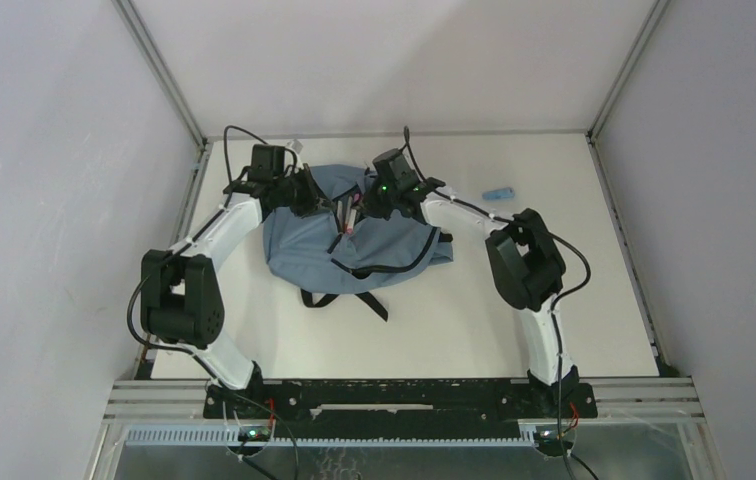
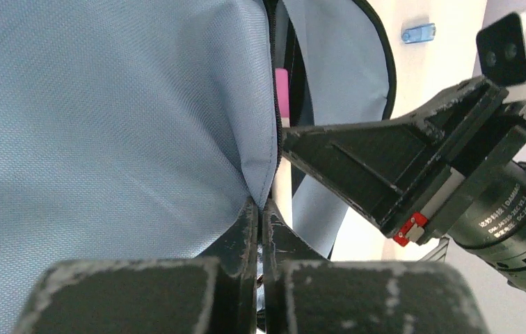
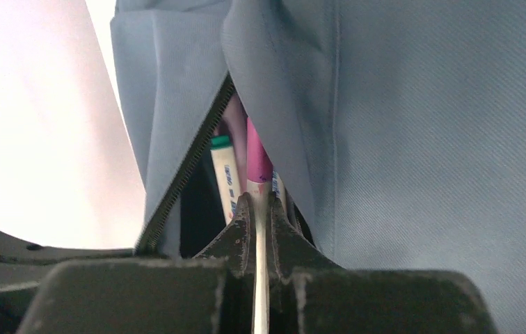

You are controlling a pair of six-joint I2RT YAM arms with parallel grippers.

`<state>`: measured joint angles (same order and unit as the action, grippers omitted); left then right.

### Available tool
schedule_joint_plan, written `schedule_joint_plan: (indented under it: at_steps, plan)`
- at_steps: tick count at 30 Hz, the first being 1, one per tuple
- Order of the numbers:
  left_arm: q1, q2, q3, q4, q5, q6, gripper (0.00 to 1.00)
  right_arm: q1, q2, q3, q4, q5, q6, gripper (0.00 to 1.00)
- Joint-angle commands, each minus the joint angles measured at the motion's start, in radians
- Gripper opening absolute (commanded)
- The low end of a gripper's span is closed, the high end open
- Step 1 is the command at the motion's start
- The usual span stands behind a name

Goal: Pack the student bag
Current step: Place the stationery in the student bag.

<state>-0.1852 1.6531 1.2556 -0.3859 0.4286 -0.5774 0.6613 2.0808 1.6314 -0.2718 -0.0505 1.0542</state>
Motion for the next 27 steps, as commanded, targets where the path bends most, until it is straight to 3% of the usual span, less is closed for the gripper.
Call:
schedule_joint_plan:
  at_steps: [1,5,6,8,10,11,17,22,23,25,27]
  plan:
    - [0.003,-0.060,-0.015,0.039,0.073,0.006,0.00,-0.003,0.038,0.123,-0.019,-0.004,0.053,0.00]
    - [0.001,-0.057,-0.016,0.044,0.076,0.003,0.00,-0.002,0.125,0.254,-0.087,-0.023,0.044,0.00]
    - [0.001,-0.059,-0.016,0.045,0.077,0.004,0.00,-0.003,0.147,0.289,-0.104,-0.040,0.032,0.05]
    - [0.001,-0.061,-0.016,0.044,0.078,0.004,0.00,-0.001,0.158,0.317,-0.110,-0.065,0.001,0.25]
    - [0.001,-0.065,-0.016,0.043,0.076,0.009,0.00,0.012,0.116,0.296,-0.099,-0.030,-0.047,0.52]
    - [0.001,-0.064,-0.016,0.043,0.076,0.011,0.00,0.021,0.078,0.274,-0.089,-0.009,-0.079,0.58]
    - [0.001,-0.050,-0.009,0.045,0.078,0.003,0.00,0.011,-0.126,0.110,-0.023,0.038,-0.250,0.56]
    - [0.001,-0.049,-0.010,0.054,0.077,-0.006,0.00,-0.033,-0.352,-0.110,0.043,0.305,-0.376,0.54]
    - [0.001,-0.049,-0.009,0.053,0.078,-0.008,0.00,-0.063,-0.374,-0.131,0.006,0.382,-0.380,0.55]
    - [0.001,-0.048,-0.013,0.059,0.083,-0.011,0.00,-0.130,-0.385,-0.162,-0.097,0.519,-0.334,0.69]
    - [0.001,-0.047,-0.020,0.071,0.092,-0.021,0.00,-0.216,-0.356,-0.160,-0.204,0.554,-0.278,0.73]
